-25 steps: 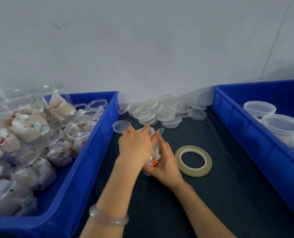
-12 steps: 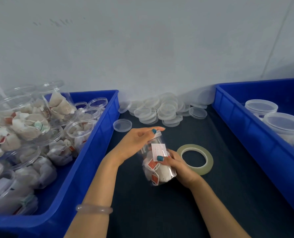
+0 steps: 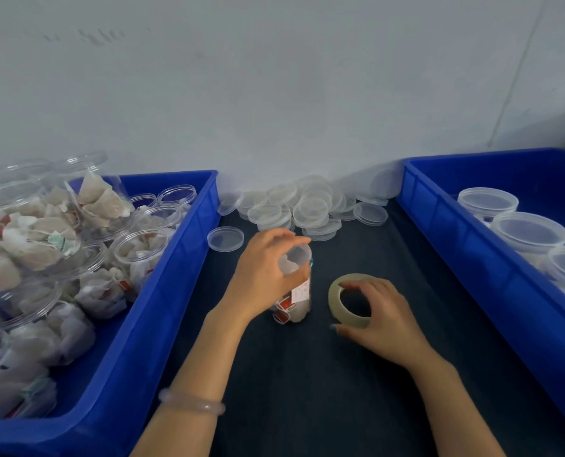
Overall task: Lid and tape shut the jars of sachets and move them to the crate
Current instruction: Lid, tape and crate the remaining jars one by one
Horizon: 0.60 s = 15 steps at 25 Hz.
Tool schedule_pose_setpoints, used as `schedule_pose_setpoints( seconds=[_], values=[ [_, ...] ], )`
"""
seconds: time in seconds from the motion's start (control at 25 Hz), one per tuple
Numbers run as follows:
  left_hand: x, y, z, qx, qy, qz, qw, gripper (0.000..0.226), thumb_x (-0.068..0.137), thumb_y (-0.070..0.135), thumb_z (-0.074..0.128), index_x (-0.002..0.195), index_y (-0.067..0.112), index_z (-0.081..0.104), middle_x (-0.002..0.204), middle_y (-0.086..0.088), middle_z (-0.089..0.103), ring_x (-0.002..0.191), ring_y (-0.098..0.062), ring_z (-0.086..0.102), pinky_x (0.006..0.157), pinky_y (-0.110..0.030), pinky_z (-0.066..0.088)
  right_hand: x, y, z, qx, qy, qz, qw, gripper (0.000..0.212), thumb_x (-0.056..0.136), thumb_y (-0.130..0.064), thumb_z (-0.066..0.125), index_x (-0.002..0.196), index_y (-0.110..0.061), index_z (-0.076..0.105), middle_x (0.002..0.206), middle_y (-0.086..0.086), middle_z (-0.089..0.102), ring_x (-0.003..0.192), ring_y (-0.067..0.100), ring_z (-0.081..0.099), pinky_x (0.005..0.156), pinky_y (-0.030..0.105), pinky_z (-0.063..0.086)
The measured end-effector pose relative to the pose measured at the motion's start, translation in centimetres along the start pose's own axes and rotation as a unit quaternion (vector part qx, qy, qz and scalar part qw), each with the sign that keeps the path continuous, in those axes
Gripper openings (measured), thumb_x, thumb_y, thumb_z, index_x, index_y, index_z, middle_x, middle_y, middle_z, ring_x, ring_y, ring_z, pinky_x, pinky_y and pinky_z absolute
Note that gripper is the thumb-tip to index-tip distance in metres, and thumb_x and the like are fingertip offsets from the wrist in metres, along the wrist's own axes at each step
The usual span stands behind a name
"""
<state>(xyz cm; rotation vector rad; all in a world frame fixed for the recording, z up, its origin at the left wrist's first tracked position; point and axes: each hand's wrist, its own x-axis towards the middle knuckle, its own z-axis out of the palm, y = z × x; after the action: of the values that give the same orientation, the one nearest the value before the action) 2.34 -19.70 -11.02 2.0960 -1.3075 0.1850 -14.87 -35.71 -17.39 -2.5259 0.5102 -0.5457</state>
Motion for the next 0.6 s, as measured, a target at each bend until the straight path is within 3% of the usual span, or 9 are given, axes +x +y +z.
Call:
schedule_pose_setpoints(
  seconds=[0.08, 0.16, 0.28, 0.36, 0.44, 0.48, 0.6],
  values=[
    [0.5, 0.4, 0.1, 0.055, -0.001, 0.026, 0.998, 0.054, 0.086, 0.055, 0.053, 0.134, 0.032, 0.060, 0.138, 0.007, 0.051, 0.129, -0.010, 0.042, 0.104, -0.022, 0.033, -0.4, 1.2, 0.2, -0.036, -0.056, 0.011, 0.998, 0.060, 0.073, -0.057, 0.077, 0.124, -0.035, 0.055, 0.125, -0.024, 0.046, 0.128, 0.000, 0.031, 0.109, 0.025, 0.031],
    [1.0, 0.6, 0.0, 0.140, 0.012, 0.078, 0.987, 0.055, 0.090, 0.058, 0.045, 0.133, 0.027, 0.062, 0.137, 0.002, 0.055, 0.130, -0.016, 0.045, 0.108, -0.031, 0.037, -0.5, 1.7, 0.3, -0.015, -0.055, 0.004, 0.998, 0.036, 0.080, -0.044, 0.076, 0.111, -0.035, 0.059, 0.118, -0.022, 0.051, 0.126, 0.003, 0.037, 0.105, 0.022, 0.034],
    [0.6, 1.1, 0.7, 0.214, 0.110, 0.163, 0.957, 0.032, 0.095, 0.036, 0.056, 0.119, 0.021, 0.071, 0.124, -0.003, 0.063, 0.120, -0.023, 0.057, 0.103, -0.037, 0.042, -0.5, 1.3, 0.1, 0.004, -0.015, -0.014, 1.000, 0.012, 0.089, -0.036, 0.069, 0.092, -0.034, 0.057, 0.102, -0.022, 0.057, 0.106, 0.001, 0.050, 0.088, 0.022, 0.041],
    [-0.4, 1.8, 2.3, 0.200, 0.167, 0.202, 0.944, 0.019, 0.092, 0.023, 0.066, 0.108, 0.019, 0.074, 0.112, -0.001, 0.068, 0.109, -0.023, 0.062, 0.101, -0.038, 0.044, -0.6, 0.6, 0.0, 0.063, 0.032, -0.008, 0.997, 0.008, 0.095, -0.038, 0.058, 0.091, -0.032, 0.053, 0.090, -0.018, 0.061, 0.090, 0.001, 0.055, 0.073, 0.021, 0.041],
    [-1.4, 2.8, 3.7, 0.197, 0.168, 0.213, 0.942, 0.021, 0.089, 0.023, 0.070, 0.109, 0.019, 0.075, 0.109, 0.003, 0.069, 0.107, -0.020, 0.063, 0.107, -0.040, 0.042, -0.8, -0.5, 0.0, 0.182, 0.076, -0.009, 0.980, 0.015, 0.096, -0.044, 0.049, 0.094, -0.029, 0.051, 0.076, -0.009, 0.061, 0.071, 0.008, 0.056, 0.060, 0.023, 0.041],
    [-1.7, 3.2, 4.3, 0.205, 0.164, 0.207, 0.943, 0.026, 0.089, 0.025, 0.070, 0.114, 0.018, 0.074, 0.112, 0.004, 0.070, 0.109, -0.018, 0.064, 0.110, -0.043, 0.040, -0.9, -1.0, -0.1, 0.241, 0.097, -0.009, 0.966, 0.020, 0.096, -0.046, 0.046, 0.096, -0.027, 0.052, 0.075, -0.003, 0.060, 0.066, 0.012, 0.054, 0.059, 0.026, 0.042],
    [-1.9, 4.1, 4.9, 0.184, 0.196, 0.177, 0.947, 0.030, 0.094, 0.027, 0.062, 0.121, 0.017, 0.072, 0.116, 0.004, 0.071, 0.111, -0.016, 0.064, 0.112, -0.047, 0.039, -1.0, -1.9, -0.1, 0.332, 0.118, -0.009, 0.936, 0.021, 0.102, -0.041, 0.045, 0.102, -0.022, 0.053, 0.083, 0.000, 0.059, 0.073, 0.023, 0.053, 0.064, 0.034, 0.044]
  ],
)
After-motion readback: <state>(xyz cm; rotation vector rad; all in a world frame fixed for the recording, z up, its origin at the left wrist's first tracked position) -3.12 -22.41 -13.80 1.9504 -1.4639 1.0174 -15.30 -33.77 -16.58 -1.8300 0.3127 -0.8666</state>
